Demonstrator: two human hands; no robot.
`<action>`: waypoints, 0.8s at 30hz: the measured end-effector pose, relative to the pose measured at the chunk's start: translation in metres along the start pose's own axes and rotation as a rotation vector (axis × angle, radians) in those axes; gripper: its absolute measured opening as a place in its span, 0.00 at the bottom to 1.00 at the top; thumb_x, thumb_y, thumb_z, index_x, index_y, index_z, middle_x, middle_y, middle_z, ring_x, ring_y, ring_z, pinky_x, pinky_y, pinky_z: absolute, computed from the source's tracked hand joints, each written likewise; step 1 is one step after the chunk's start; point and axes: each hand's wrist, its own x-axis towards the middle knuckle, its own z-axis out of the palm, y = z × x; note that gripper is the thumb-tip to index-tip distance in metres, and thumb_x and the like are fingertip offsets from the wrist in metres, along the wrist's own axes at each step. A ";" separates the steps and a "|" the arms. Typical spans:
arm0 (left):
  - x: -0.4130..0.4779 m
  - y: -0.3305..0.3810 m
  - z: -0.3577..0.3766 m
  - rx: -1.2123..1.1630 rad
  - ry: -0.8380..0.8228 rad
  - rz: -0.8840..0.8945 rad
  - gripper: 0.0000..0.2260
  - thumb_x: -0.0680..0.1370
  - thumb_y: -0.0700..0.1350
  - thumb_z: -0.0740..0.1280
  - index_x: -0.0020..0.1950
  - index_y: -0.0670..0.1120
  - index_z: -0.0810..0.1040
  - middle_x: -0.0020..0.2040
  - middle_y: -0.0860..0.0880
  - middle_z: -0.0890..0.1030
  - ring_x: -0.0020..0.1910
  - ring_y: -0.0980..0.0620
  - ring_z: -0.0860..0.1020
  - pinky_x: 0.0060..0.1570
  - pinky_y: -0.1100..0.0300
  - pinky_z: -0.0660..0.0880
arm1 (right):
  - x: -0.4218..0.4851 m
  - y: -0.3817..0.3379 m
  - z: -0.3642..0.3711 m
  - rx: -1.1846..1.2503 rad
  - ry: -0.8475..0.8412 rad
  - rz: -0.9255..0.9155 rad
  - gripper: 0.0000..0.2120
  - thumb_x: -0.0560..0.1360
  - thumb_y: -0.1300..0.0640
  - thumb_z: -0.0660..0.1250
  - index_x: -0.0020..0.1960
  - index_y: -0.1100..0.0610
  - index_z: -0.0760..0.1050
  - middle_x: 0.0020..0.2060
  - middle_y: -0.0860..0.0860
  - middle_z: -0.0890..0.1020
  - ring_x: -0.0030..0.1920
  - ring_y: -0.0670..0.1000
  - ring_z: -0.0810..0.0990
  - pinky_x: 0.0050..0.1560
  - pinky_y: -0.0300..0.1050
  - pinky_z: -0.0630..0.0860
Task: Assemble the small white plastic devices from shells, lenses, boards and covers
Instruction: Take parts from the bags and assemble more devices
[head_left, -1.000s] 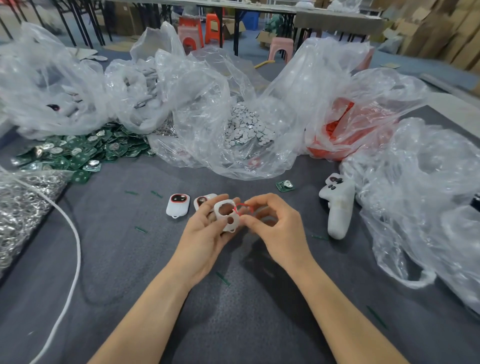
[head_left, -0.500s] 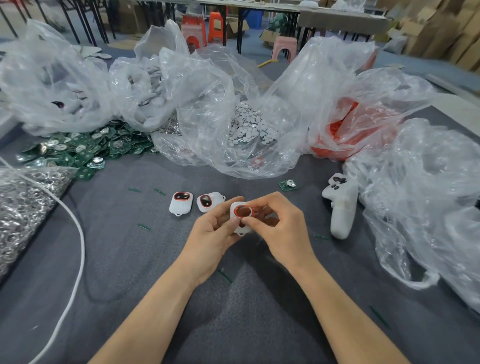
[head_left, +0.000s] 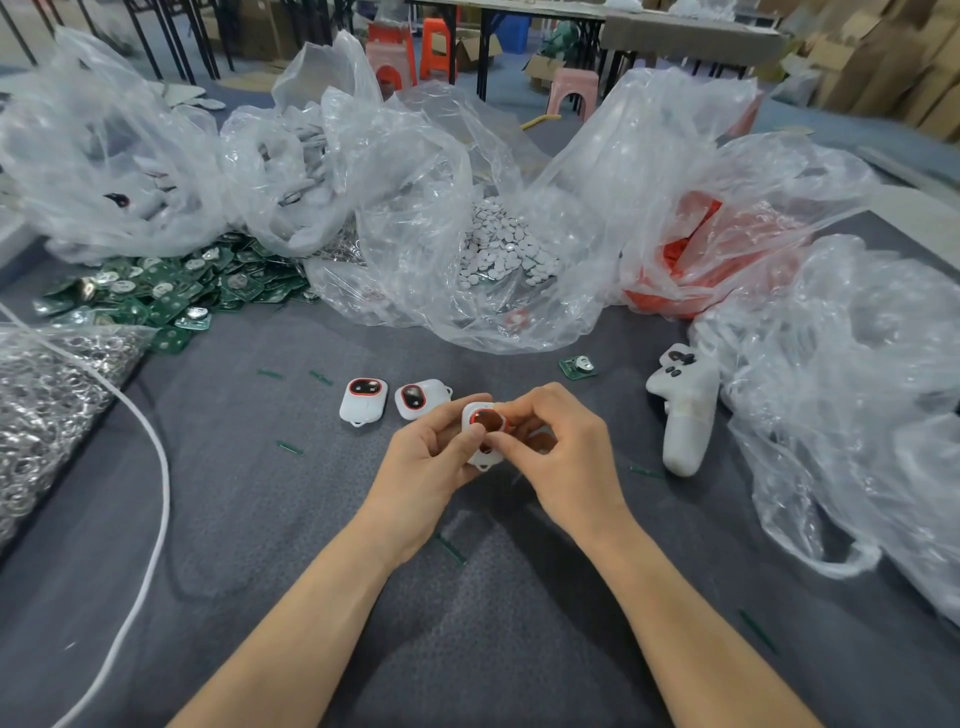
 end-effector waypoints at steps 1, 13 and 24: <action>0.000 0.000 0.000 0.007 0.008 0.000 0.12 0.80 0.36 0.60 0.60 0.46 0.76 0.53 0.47 0.84 0.55 0.50 0.80 0.56 0.55 0.78 | 0.000 0.000 0.000 -0.002 0.003 -0.001 0.07 0.68 0.63 0.76 0.45 0.57 0.81 0.40 0.50 0.79 0.38 0.46 0.79 0.40 0.37 0.76; -0.001 -0.002 0.001 0.063 0.059 0.065 0.12 0.75 0.46 0.65 0.57 0.46 0.79 0.47 0.47 0.85 0.49 0.52 0.81 0.52 0.53 0.79 | -0.001 -0.002 0.004 0.001 0.038 -0.073 0.07 0.67 0.63 0.77 0.44 0.57 0.82 0.38 0.50 0.79 0.37 0.46 0.78 0.37 0.35 0.74; 0.001 -0.004 -0.003 -0.003 0.047 0.090 0.13 0.73 0.46 0.64 0.55 0.43 0.79 0.47 0.45 0.85 0.48 0.50 0.82 0.52 0.51 0.79 | -0.002 0.005 0.009 0.046 0.042 -0.116 0.08 0.67 0.61 0.77 0.42 0.59 0.81 0.38 0.49 0.78 0.36 0.43 0.76 0.38 0.32 0.71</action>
